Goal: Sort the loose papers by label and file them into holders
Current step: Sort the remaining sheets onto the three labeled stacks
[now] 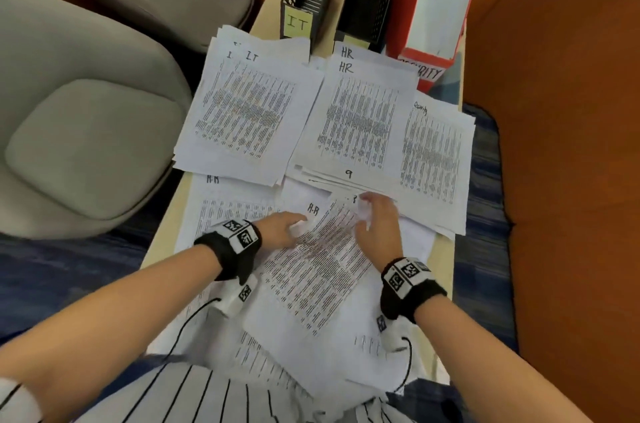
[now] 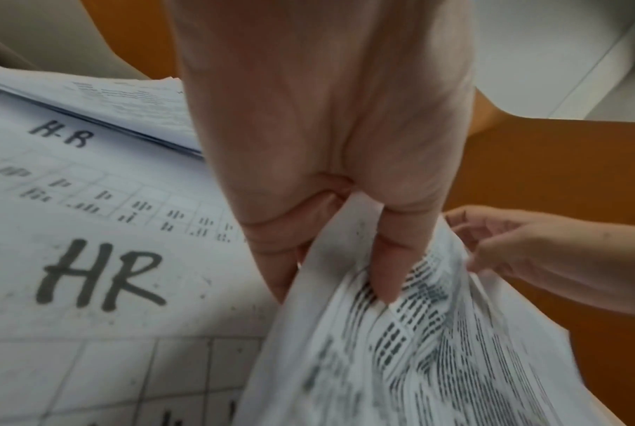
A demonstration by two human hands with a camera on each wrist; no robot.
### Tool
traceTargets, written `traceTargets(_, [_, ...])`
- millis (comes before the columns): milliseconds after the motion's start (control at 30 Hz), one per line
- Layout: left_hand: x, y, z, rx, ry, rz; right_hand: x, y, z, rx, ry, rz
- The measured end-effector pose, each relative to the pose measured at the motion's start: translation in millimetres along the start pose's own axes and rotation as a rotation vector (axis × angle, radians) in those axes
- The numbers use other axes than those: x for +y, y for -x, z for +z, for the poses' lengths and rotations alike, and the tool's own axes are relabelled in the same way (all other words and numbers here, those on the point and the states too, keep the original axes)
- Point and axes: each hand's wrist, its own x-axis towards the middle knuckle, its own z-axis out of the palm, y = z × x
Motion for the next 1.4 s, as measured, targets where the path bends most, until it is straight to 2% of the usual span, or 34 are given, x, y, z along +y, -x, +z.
traceTargets(67, [-4.2, 4.4, -6.5, -0.033, 0.027, 0.016, 17.5, -13.5, -13.8, -0.08, 0.082, 0.084])
traceTargets(167, [-7.0, 5.1, -16.2, -0.034, 0.09, 0.023, 20.4, -22.6, -31.2, -0.277, -0.031, 0.162])
traceTargets(233, [-6.1, 7.5, -20.9, 0.014, 0.137, 0.012, 20.4, -29.0, -37.1, -0.331, -0.058, 0.167])
traceTargets(400, [-15.6, 9.8, -32.0, 0.262, 0.666, -0.065, 26.8, -40.5, -55.8, -0.111, 0.032, 0.164])
traceTargets(467, [-16.9, 14.3, -37.7, 0.297, 0.785, -0.067, 30.2, -40.3, -66.8, -0.122, 0.05, 0.194])
traceTargets(533, [-12.1, 19.8, -41.6, 0.279, 0.839, -0.068, 25.0, -37.2, -70.7, -0.171, 0.013, 0.161])
traceTargets(667, [6.3, 18.6, -32.8, 0.227, 0.8, -0.032, -7.8, -28.4, -54.4, -0.291, -0.066, -0.079])
traceTargets(733, [16.7, 13.0, -29.0, 0.205, 0.856, 0.019, -22.4, -28.7, -43.5, -0.353, -0.031, -0.115])
traceTargets(767, [33.8, 26.2, -30.8, 0.172, 0.89, 0.05, -29.6, -30.7, -41.0, -0.361, -0.015, -0.102])
traceTargets(833, [48.4, 35.8, -29.9, 0.103, 0.929, 0.053, -37.7, -39.6, -40.7, -0.28, 0.003, -0.06])
traceTargets(867, [53.4, 41.4, -27.6, 0.074, 0.868, 0.04, -40.6, -45.2, -43.5, -0.204, 0.01, -0.037])
traceTargets(933, [46.5, 39.3, -19.2, 0.044, 0.597, 0.056, -45.3, -57.2, -52.1, -0.081, -0.032, -0.002])
traceTargets(1000, [34.2, 29.0, -17.8, 0.129, 0.42, 0.08, -47.3, -66.2, -60.4, -0.033, -0.059, -0.008])
traceTargets(1033, [27.9, 23.3, -20.9, 0.218, 0.431, 0.075, -43.8, -69.9, -62.0, -0.001, -0.045, -0.017])
traceTargets(1100, [31.6, 26.9, -32.8, 0.342, 0.586, 0.059, -35.0, -73.9, -66.7, 0.121, -0.096, 0.031])
traceTargets(1133, [33.0, 26.6, -40.8, 0.38, 0.669, 0.062, -28.0, -74.2, -68.3, 0.141, -0.221, 0.12])
traceTargets(1167, [34.7, 26.0, -47.5, 0.402, 0.735, 0.066, -22.2, -71.8, -69.9, 0.09, -0.417, 0.22])
traceTargets(1233, [38.3, 24.0, -60.1, 0.435, 0.872, 0.034, -8.4, -61.1, -65.3, -0.19, -0.719, 0.339])
traceTargets(1300, [39.6, 19.1, -69.6, 0.475, 1.014, 0.025, -3.1, -44.2, -57.4, -0.525, -0.73, 0.383])
traceTargets(1333, [39.7, 17.7, -72.7, 0.496, 1.044, 0.005, 0.1, -37.0, -50.6, -0.624, -0.699, 0.398])
traceTargets(1367, [35.9, 12.7, -73.9, 0.502, 1.037, 0.0, 2.7, -32.8, -43.2, -0.627, -0.644, 0.41])
traceTargets(1400, [33.1, 9.0, -74.9, 0.485, 0.994, -0.019, 5.2, -32.7, -37.6, -0.558, -0.596, 0.42])
